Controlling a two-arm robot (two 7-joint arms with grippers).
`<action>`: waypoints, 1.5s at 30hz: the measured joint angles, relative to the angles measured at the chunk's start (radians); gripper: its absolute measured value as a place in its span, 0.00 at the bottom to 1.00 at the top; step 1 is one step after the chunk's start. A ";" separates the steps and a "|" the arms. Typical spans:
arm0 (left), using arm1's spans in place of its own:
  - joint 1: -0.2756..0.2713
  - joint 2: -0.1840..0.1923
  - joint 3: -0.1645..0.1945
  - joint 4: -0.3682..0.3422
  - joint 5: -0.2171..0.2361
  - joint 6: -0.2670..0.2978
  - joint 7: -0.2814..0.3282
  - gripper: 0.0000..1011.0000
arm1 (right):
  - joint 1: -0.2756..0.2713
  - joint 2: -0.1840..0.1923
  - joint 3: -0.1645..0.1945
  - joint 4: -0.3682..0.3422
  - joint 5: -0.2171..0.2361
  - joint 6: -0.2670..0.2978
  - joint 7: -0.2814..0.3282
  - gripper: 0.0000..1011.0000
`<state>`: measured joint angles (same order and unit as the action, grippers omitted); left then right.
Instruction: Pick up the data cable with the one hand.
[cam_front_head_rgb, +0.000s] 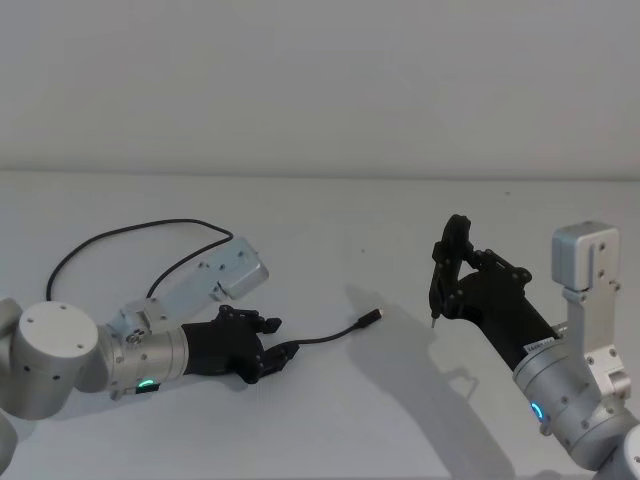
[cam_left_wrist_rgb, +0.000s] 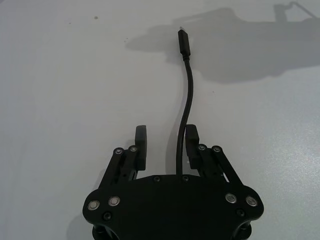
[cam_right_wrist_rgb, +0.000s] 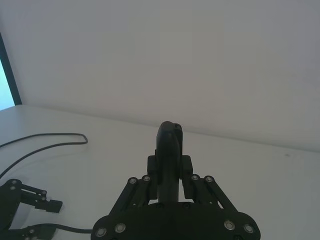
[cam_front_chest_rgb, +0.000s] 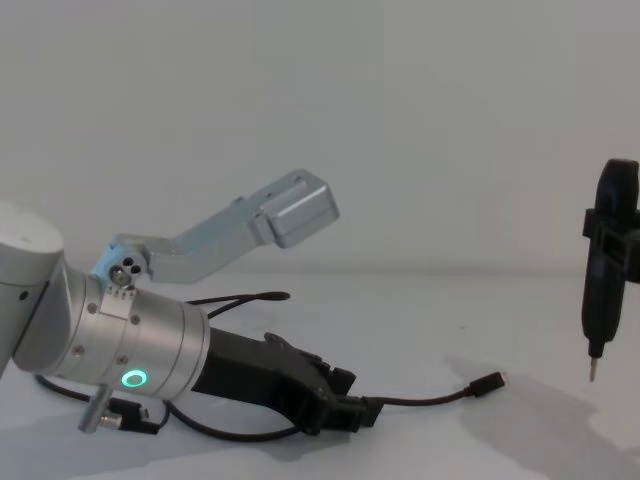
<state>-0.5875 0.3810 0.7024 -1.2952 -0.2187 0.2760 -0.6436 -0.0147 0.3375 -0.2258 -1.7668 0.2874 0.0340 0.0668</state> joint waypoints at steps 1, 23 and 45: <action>0.000 0.000 0.000 0.000 0.000 0.000 0.000 0.42 | 0.000 0.000 0.000 0.000 0.000 0.000 0.000 0.27; 0.000 0.000 0.000 0.000 0.001 0.000 0.000 0.05 | 0.000 0.000 0.000 0.000 0.000 0.000 0.000 0.27; 0.000 0.023 0.005 -0.015 0.039 -0.149 -0.025 0.05 | -0.010 -0.009 0.034 -0.029 0.048 -0.004 0.024 0.27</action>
<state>-0.5874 0.4039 0.7070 -1.3097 -0.1795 0.1273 -0.6687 -0.0245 0.3281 -0.1922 -1.7962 0.3358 0.0298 0.0907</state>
